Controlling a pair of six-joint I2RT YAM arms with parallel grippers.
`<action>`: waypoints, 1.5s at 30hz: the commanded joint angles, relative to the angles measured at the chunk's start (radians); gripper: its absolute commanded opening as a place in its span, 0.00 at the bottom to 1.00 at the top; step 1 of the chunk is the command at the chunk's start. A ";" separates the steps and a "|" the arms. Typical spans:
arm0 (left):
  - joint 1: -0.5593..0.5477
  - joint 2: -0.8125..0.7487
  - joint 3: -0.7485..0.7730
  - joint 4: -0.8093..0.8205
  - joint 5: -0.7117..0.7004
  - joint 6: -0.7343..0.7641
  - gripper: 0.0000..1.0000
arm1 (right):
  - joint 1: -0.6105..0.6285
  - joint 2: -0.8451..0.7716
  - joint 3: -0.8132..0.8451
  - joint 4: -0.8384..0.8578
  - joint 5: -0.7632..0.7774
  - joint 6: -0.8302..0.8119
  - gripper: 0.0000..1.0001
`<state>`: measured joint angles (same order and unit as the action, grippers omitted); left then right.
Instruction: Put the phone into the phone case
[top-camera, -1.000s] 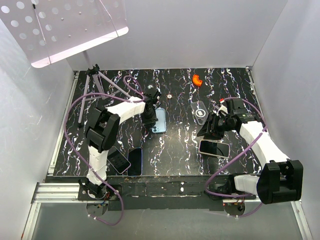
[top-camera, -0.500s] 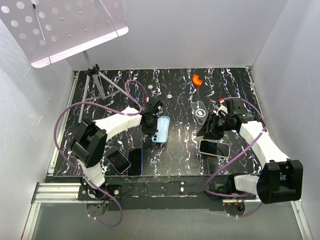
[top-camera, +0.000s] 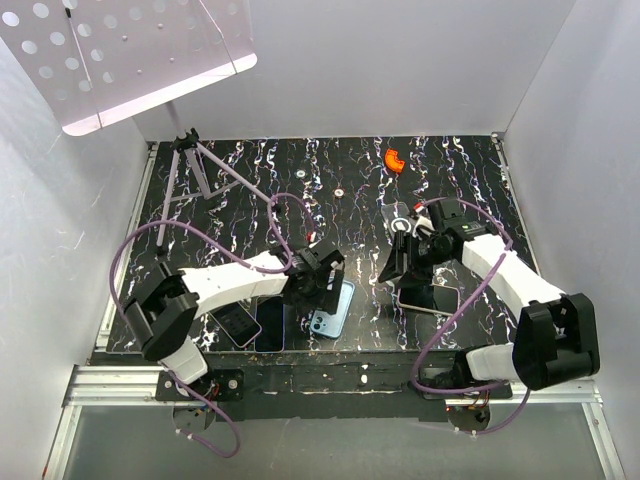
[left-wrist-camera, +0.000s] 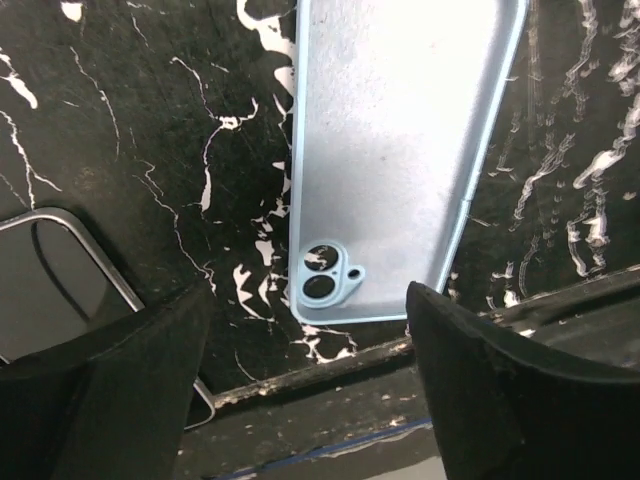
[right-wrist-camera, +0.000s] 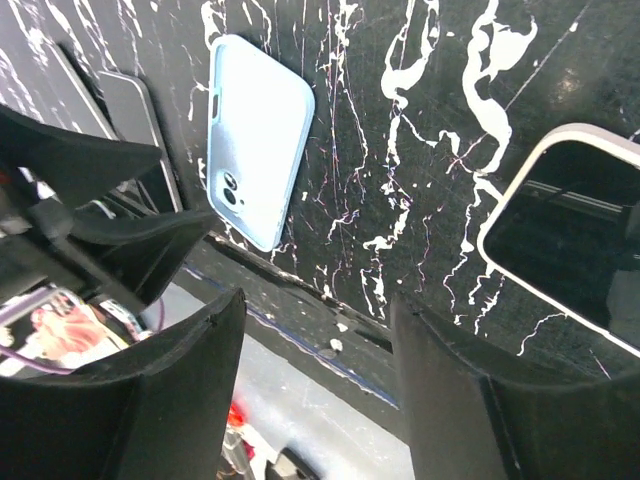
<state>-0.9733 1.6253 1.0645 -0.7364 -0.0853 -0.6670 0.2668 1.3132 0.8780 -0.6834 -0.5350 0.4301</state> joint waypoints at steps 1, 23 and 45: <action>-0.001 -0.126 0.003 0.019 -0.062 -0.048 0.87 | 0.070 0.021 0.081 -0.019 0.093 -0.034 0.69; 0.390 -0.450 -0.227 0.129 0.350 -0.082 0.98 | 0.379 0.463 0.392 -0.008 0.323 -0.140 0.71; 0.582 -0.555 -0.330 0.192 0.579 -0.051 0.98 | 0.534 0.695 0.567 -0.076 0.586 -0.102 0.01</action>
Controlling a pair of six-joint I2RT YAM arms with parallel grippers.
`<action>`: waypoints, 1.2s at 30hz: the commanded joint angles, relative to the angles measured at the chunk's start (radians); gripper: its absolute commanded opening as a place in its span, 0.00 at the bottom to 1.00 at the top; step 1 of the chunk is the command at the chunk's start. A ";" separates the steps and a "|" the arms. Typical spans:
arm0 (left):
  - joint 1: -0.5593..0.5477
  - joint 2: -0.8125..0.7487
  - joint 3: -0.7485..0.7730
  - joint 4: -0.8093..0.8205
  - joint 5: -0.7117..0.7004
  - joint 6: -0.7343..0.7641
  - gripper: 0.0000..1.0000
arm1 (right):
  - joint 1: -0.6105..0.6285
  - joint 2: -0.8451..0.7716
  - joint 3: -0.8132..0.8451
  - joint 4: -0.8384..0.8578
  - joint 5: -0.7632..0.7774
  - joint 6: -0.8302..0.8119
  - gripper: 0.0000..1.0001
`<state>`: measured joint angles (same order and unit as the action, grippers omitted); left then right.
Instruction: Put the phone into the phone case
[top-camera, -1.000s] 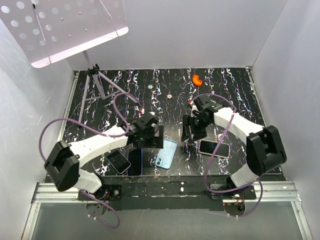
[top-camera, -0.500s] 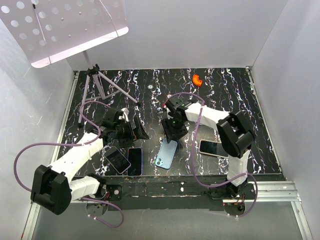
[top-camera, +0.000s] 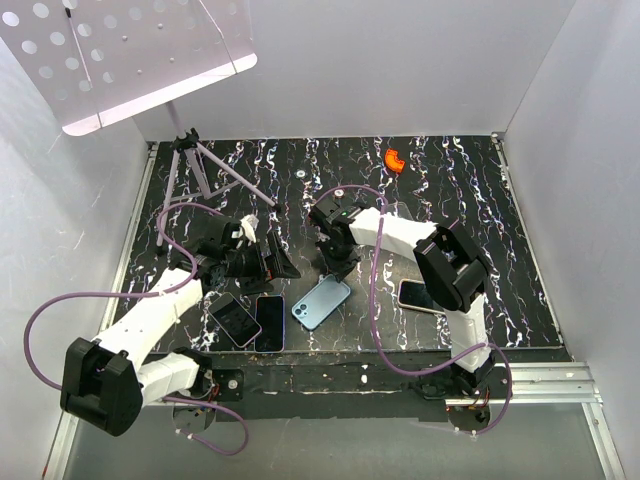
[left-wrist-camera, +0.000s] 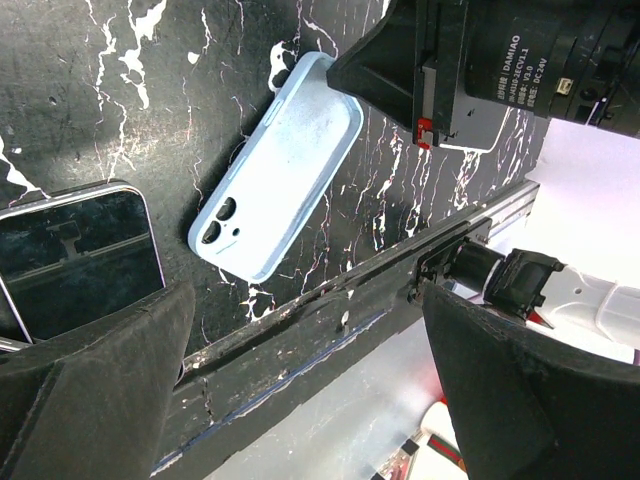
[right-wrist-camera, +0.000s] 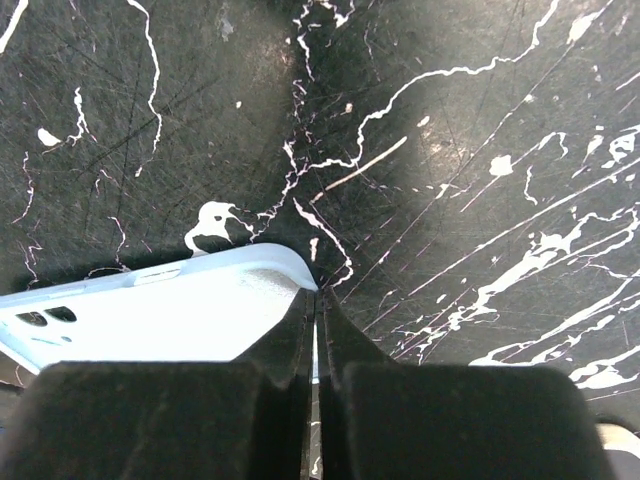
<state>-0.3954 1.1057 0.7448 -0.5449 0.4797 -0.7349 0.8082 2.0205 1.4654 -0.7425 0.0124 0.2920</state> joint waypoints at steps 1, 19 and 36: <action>0.004 -0.033 -0.007 0.000 0.010 0.019 0.98 | -0.013 -0.032 -0.030 -0.017 0.038 0.048 0.01; 0.004 -0.033 0.057 -0.190 -0.231 0.104 0.98 | -0.276 -0.286 -0.278 0.075 -0.078 0.182 0.01; -0.040 0.008 0.070 -0.360 -0.460 0.100 0.98 | -0.316 -0.292 -0.347 0.173 -0.158 0.231 0.47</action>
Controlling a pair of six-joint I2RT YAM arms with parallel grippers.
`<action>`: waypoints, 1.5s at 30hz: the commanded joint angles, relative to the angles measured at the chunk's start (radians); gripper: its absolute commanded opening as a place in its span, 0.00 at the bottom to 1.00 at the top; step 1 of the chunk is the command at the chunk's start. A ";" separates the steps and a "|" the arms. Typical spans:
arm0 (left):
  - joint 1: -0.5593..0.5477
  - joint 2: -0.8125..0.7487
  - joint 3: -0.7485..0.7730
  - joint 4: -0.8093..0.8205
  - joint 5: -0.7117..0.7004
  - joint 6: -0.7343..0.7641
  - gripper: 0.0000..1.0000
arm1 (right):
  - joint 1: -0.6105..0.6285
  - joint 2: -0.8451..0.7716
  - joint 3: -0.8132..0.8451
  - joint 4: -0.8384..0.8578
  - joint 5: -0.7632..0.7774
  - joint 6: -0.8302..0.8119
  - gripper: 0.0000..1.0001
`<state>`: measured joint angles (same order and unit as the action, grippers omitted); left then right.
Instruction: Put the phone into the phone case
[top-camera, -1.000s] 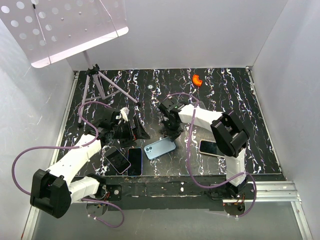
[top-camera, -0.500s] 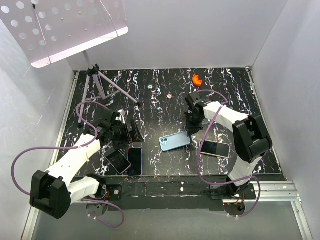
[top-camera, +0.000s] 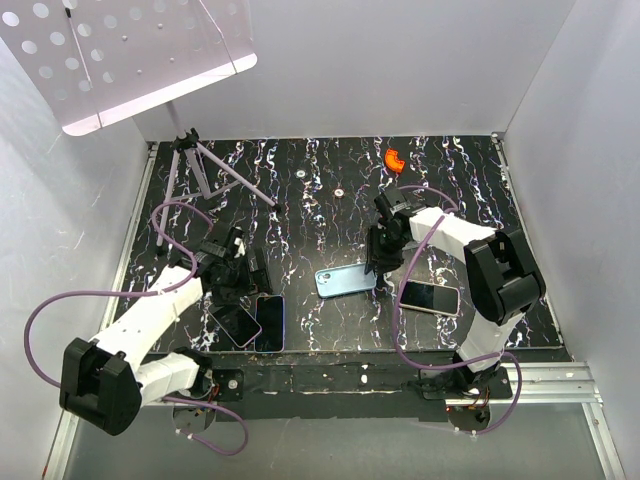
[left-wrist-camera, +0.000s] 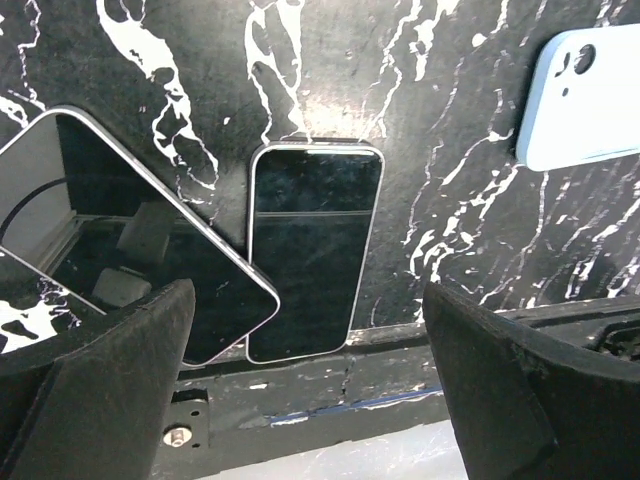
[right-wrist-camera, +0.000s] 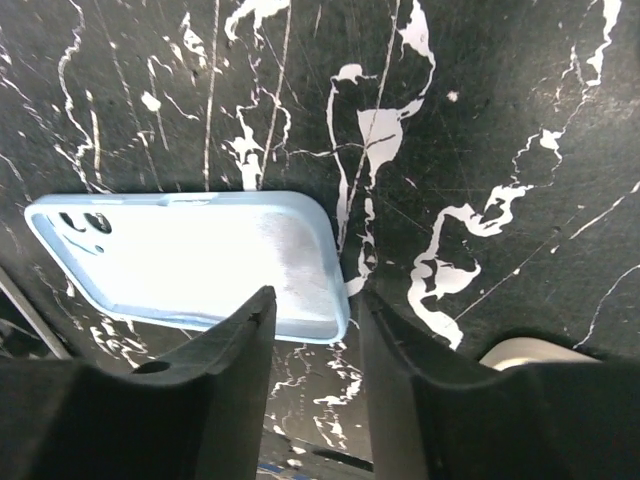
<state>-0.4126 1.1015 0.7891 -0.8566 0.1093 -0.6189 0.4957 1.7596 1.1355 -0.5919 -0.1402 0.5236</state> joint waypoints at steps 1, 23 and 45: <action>-0.025 0.024 0.028 -0.064 -0.121 -0.028 0.98 | -0.003 -0.037 -0.017 0.017 0.004 -0.002 0.53; 0.046 0.005 -0.120 -0.076 -0.149 -0.312 1.00 | -0.003 -0.138 -0.056 -0.014 0.005 -0.048 0.75; 0.167 0.011 -0.287 0.056 -0.079 -0.340 0.89 | -0.003 -0.144 -0.069 -0.006 -0.032 -0.057 0.74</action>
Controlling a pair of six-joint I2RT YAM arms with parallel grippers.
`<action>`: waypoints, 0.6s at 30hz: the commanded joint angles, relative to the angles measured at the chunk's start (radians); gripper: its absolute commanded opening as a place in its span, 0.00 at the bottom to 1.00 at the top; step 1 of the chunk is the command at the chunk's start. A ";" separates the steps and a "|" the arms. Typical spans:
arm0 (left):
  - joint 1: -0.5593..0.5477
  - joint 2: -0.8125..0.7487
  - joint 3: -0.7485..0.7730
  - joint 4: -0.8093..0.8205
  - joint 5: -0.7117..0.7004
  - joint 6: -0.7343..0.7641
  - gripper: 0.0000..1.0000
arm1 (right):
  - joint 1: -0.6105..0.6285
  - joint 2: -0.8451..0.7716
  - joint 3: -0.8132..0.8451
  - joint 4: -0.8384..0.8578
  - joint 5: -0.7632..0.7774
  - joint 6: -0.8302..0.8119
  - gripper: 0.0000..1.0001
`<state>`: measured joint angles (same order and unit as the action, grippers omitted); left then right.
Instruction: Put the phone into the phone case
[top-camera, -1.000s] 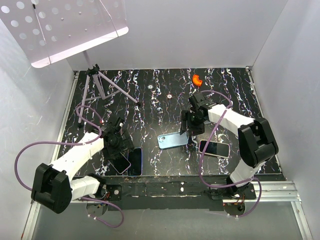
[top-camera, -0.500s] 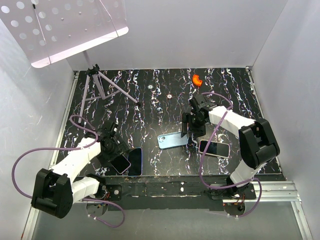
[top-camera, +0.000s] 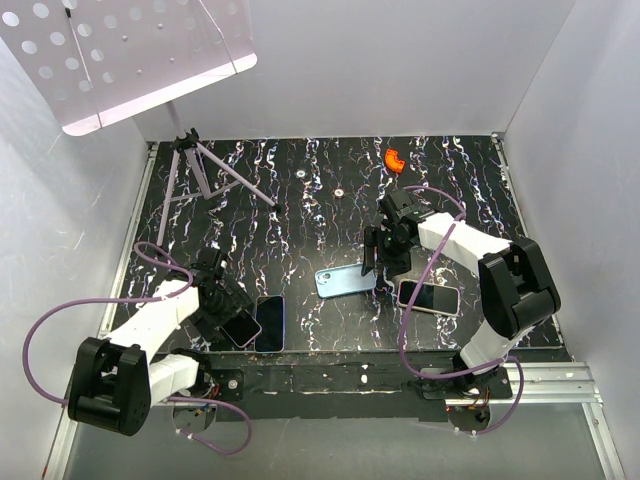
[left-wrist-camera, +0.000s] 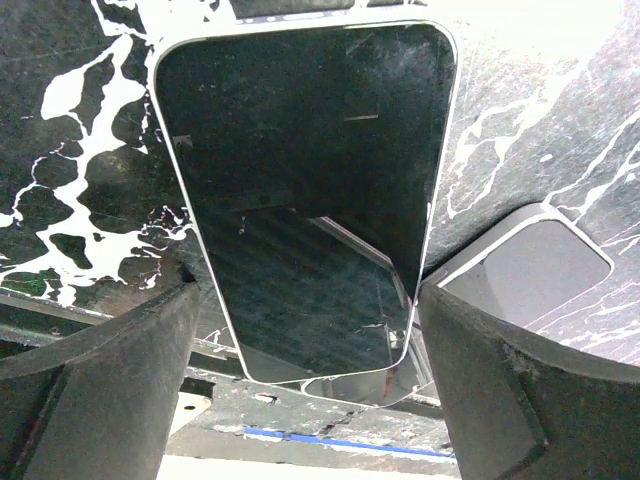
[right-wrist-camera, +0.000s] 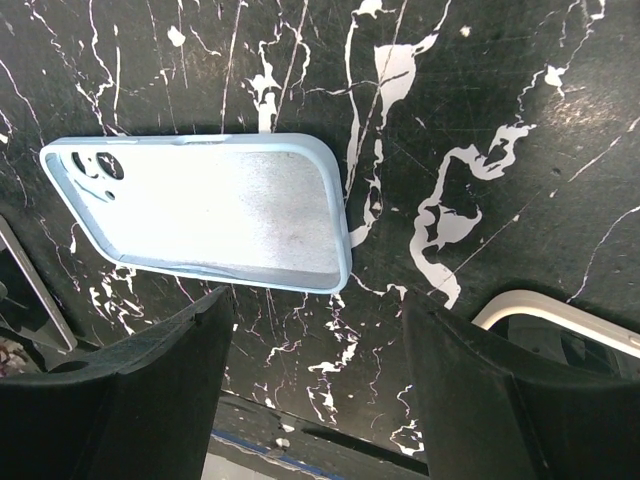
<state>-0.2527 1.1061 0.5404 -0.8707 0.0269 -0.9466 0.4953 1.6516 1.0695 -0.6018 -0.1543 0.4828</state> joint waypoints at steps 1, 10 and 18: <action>0.007 0.008 -0.040 0.073 -0.004 -0.012 0.87 | -0.003 -0.036 -0.003 0.002 -0.021 -0.016 0.75; 0.010 0.073 -0.013 0.104 -0.007 0.034 0.49 | -0.003 -0.041 0.017 -0.013 -0.027 -0.018 0.74; 0.010 0.034 0.070 0.050 -0.061 0.098 0.00 | -0.003 -0.053 0.030 -0.024 -0.037 -0.018 0.73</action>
<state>-0.2440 1.1526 0.5636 -0.8742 0.0326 -0.8997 0.4953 1.6363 1.0698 -0.6044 -0.1684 0.4709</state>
